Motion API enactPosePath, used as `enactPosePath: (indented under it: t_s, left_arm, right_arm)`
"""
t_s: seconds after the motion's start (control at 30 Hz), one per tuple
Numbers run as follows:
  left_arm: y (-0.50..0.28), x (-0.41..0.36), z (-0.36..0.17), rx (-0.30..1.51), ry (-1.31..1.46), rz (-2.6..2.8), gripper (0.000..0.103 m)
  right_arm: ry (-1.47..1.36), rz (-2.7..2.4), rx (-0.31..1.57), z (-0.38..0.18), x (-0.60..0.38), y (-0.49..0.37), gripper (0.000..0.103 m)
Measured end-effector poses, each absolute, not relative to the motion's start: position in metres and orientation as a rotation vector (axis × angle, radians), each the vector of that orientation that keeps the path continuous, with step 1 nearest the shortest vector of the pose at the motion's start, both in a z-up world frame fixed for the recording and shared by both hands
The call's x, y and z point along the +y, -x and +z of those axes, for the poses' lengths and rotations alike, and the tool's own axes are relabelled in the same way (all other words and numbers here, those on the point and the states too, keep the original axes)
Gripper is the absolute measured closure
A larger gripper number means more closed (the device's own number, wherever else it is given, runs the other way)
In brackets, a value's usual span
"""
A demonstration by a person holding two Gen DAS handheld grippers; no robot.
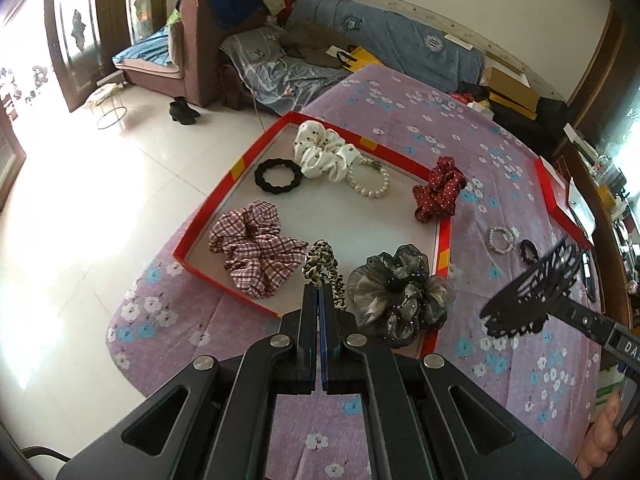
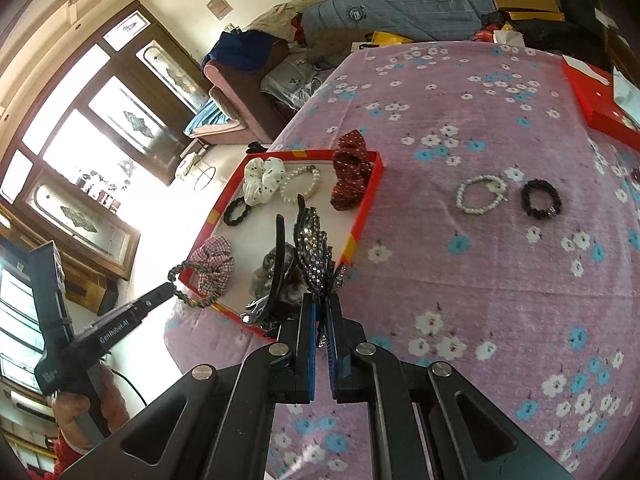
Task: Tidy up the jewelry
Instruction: 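Carry the leopard-print hair tie and black claw clip over the tray with both tools, then lower the claw clip into the tray with the right tool while the left releases the hair tie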
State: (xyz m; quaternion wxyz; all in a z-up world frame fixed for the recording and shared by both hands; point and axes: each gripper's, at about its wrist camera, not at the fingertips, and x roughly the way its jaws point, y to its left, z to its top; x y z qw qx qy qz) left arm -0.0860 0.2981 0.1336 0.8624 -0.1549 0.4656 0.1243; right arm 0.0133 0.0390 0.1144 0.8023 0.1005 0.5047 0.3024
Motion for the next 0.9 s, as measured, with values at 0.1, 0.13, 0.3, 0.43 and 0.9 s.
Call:
enactPosePath:
  t_s: [0.1,0.13,0.3,0.43,0.9]
  left_arm:
    - [0.08,0.3,0.126,0.996,0.337,0.237,0.102]
    - [0.078,0.301,0.123,1.0,0.339,0.232,0.102]
    - [0.069,0.306,0.11,1.023,0.355,0.206,0.102]
    - [0.063,0.311,0.101,1.037,0.371,0.193,0.102]
    - [0.056,0.332,0.073,1.067,0.436,0.171,0.102]
  right_arm:
    - [-0.21,0.644,1.084,0.114,0.048,-0.019,0.097]
    - [-0.209,0.641,1.084,0.114,0.05,-0.021,0.097]
    - [-0.204,0.626,1.086,0.112,0.062,-0.031,0.097]
    - [-0.203,0.615,1.094,0.109,0.072,-0.039,0.097]
    - [-0.152,0.66,1.091,0.11,0.138,-0.068,0.097]
